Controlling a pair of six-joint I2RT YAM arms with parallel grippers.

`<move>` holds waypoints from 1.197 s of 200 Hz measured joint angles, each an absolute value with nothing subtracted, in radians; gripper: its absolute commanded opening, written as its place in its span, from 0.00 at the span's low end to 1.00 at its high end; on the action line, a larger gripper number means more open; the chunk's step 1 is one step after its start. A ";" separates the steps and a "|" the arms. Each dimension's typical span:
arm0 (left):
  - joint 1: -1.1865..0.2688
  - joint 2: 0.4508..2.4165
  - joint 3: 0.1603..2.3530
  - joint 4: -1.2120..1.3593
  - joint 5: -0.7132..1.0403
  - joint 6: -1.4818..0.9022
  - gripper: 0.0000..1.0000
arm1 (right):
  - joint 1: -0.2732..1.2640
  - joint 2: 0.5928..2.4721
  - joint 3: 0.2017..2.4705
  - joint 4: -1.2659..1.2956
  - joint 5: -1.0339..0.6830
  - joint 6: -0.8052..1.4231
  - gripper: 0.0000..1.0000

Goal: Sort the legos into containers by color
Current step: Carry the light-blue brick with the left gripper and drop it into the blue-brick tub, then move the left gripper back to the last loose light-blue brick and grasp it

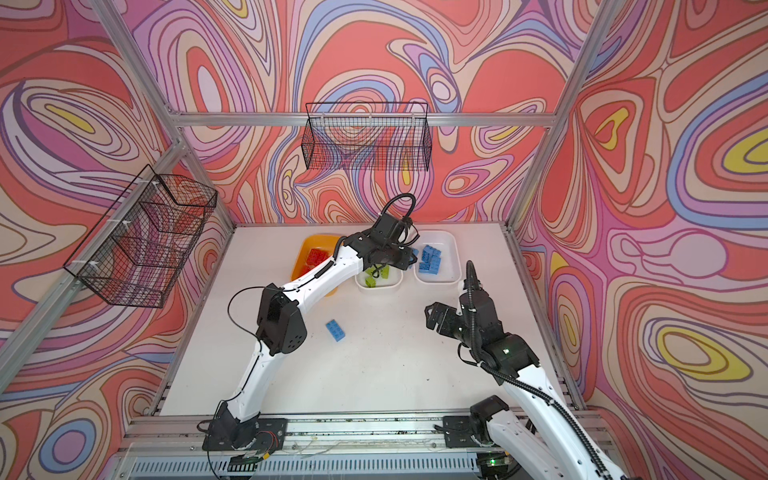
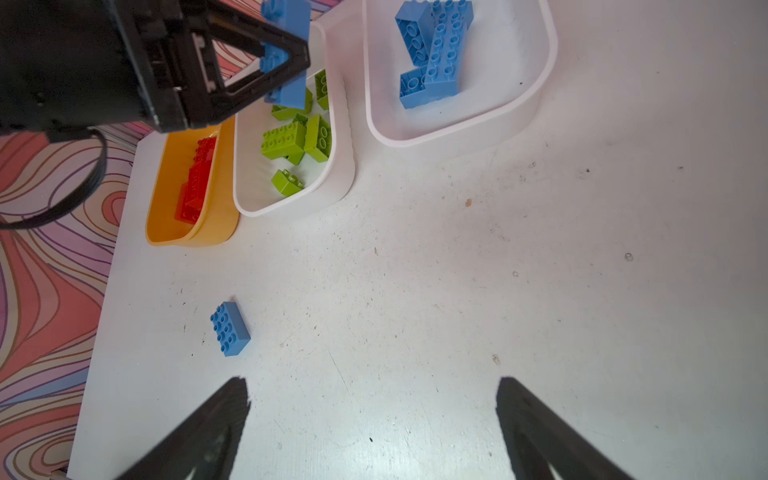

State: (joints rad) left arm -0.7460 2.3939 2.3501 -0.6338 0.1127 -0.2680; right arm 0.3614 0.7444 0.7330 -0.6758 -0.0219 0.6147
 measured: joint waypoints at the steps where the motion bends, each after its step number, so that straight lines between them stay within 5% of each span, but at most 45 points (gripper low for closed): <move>1: -0.746 2.397 2.352 -0.632 0.115 -0.269 0.16 | 0.361 0.743 0.733 -0.677 -0.022 0.616 0.98; 65: -0.735 2.566 2.374 -0.361 0.260 -0.382 0.26 | 0.361 0.675 0.733 -0.753 0.013 0.648 0.98; 89: -0.724 2.597 2.378 -0.264 0.293 -0.439 0.62 | 0.361 0.669 0.733 -0.772 0.025 0.650 0.98; 110: -0.715 2.603 2.383 -0.213 0.312 -0.476 0.78 | 0.361 0.669 0.733 -0.780 0.030 0.653 0.98; 149: -0.713 2.541 2.289 -0.154 0.315 -0.511 0.72 | 0.361 0.669 0.733 -0.779 0.031 0.653 0.98; 239: -0.721 1.653 1.219 -0.139 -0.010 -0.751 0.67 | 0.361 0.728 0.735 -0.741 0.016 0.633 0.98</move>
State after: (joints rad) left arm -0.7208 1.6531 1.2186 -0.1394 -0.0105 -0.7509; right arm 0.3614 0.7277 0.7349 -0.7410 0.0158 0.6331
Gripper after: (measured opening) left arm 0.672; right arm 0.983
